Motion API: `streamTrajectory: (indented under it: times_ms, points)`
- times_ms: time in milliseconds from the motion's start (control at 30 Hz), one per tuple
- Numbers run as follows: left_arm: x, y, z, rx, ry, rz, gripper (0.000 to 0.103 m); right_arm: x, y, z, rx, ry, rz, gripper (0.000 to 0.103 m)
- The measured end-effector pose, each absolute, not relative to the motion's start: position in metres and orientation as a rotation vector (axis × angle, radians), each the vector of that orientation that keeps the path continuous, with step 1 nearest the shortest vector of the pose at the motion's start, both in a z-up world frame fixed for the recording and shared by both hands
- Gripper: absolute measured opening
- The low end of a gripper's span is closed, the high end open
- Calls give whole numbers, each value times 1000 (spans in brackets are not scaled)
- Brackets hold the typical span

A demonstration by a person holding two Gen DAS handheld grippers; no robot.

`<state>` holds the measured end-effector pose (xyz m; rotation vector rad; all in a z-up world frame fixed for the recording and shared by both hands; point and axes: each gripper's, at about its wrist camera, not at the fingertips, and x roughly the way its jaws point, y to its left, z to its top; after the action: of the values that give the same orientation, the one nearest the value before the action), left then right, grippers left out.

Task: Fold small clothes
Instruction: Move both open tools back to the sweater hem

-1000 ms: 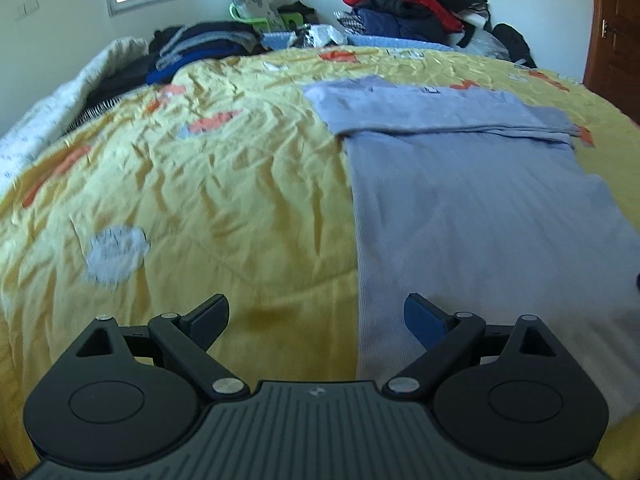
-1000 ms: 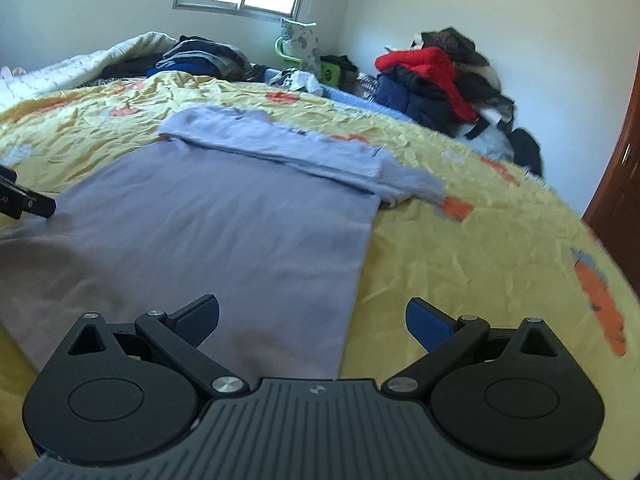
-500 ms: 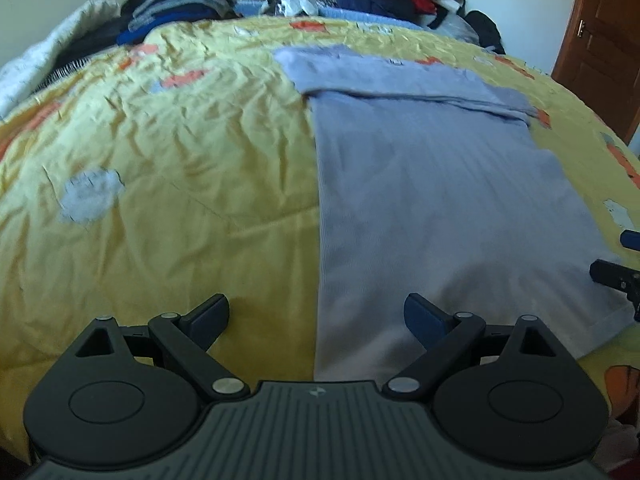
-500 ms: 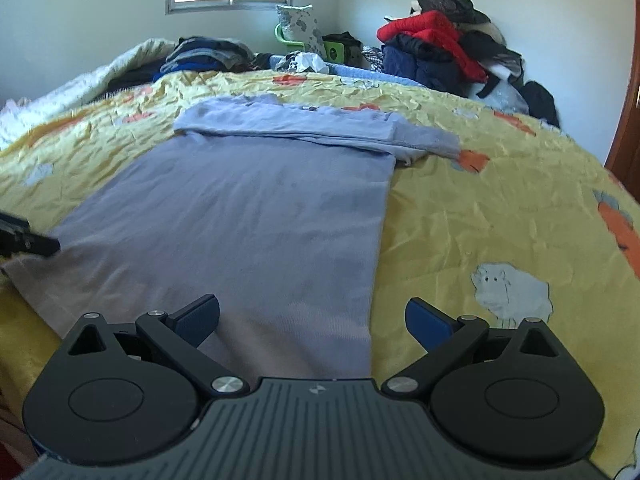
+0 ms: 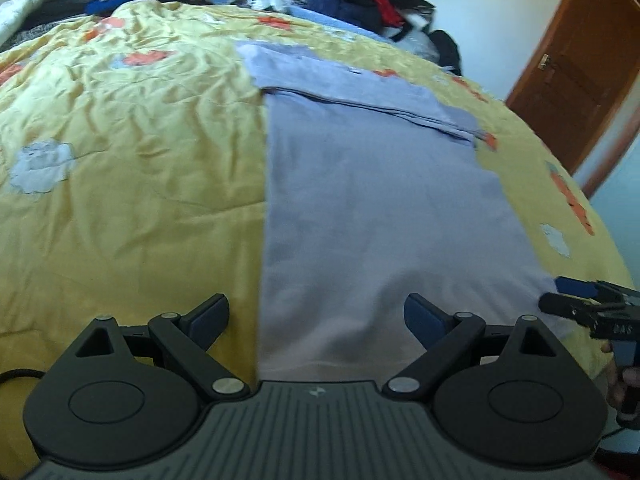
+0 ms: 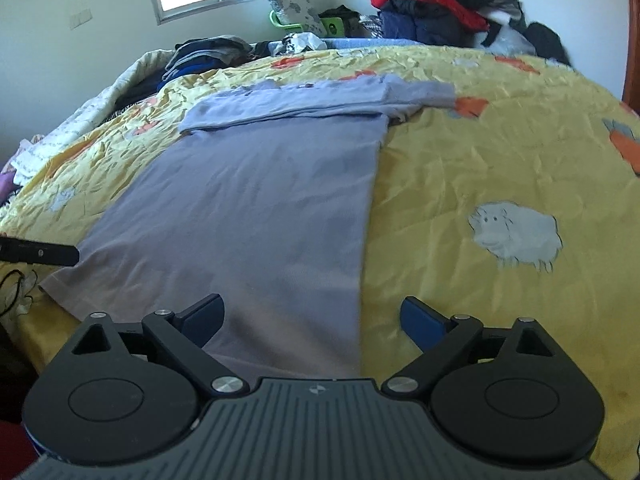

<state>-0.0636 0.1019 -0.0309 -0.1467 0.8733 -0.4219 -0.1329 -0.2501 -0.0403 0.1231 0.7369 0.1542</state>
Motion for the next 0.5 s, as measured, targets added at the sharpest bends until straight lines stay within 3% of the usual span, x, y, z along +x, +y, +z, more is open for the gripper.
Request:
streamTrajectory:
  times_ms: [200, 500]
  points:
    - [-69, 89, -32, -27, 871, -439, 96, -140, -261, -39, 160, 748, 162, 88]
    - [-73, 88, -33, -91, 878, -529, 99, -147, -263, -40, 214, 744, 236, 86]
